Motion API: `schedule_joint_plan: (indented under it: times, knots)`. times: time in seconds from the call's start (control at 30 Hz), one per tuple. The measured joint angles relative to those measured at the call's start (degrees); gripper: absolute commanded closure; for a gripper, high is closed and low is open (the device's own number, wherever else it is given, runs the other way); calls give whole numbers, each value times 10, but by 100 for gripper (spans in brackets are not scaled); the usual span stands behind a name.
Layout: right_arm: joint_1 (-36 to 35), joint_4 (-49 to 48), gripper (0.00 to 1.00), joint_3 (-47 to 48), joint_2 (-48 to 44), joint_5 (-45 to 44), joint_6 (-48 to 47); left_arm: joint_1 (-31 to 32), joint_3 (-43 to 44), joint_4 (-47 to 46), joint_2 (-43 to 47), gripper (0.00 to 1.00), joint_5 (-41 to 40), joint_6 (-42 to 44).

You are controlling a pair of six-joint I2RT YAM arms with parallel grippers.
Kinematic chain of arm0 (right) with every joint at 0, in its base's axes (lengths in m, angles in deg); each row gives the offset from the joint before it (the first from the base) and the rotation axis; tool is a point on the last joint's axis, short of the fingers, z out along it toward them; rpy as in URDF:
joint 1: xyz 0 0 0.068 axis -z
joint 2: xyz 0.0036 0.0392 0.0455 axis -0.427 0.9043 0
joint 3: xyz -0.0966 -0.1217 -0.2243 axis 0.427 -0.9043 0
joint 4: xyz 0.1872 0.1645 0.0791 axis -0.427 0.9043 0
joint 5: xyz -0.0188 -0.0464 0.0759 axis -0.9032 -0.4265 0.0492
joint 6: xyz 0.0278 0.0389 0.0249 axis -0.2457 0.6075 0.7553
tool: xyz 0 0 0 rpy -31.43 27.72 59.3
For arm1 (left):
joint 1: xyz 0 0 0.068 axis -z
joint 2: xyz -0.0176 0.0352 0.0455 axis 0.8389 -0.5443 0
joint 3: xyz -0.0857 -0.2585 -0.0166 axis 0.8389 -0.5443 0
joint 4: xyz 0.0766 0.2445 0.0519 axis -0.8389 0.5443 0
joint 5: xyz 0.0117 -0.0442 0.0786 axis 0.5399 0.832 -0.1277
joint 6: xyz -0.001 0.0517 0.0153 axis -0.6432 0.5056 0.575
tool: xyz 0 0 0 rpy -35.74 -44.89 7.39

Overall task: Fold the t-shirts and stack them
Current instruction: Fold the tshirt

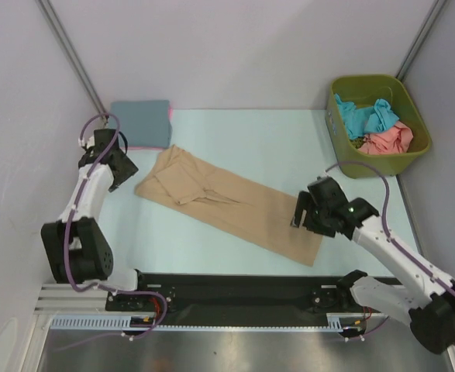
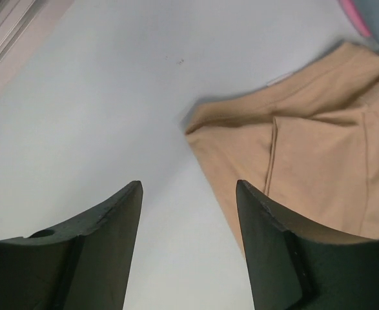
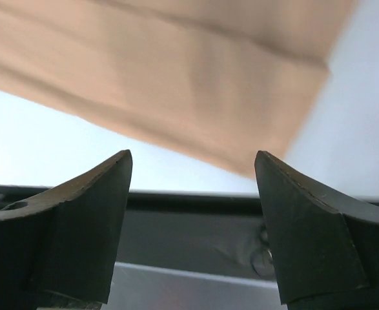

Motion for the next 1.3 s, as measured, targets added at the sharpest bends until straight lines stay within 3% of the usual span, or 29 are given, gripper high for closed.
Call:
schedule_joint_plan:
  times: [0.1,0.23,0.4,0.67,0.8,0.9,1.0,1.3]
  knots:
    - [-2,-47,16,74,87,5,-30,0,-39,-9,77,33,23,5]
    - [-12,-147,16,209,273,28,-95,0,-107,-27,160,35,73,1]
    - [-14,-238,13,393,483,90,-200,-1,-189,-56,187,35,141,-25]
    - [-15,-286,13,693,777,231,-334,-5,-270,-112,208,35,196,-67]
    - [-17,-299,17,760,851,280,-357,-11,-273,-129,228,35,200,-67]
    - [-20,-324,30,782,881,314,-362,-13,-284,-138,249,35,200,-67]
    - [-22,-347,36,819,912,343,-359,-15,-300,-140,264,36,201,-68]
    - [-26,-407,39,951,1026,385,-296,-25,-329,-148,300,36,224,-72]
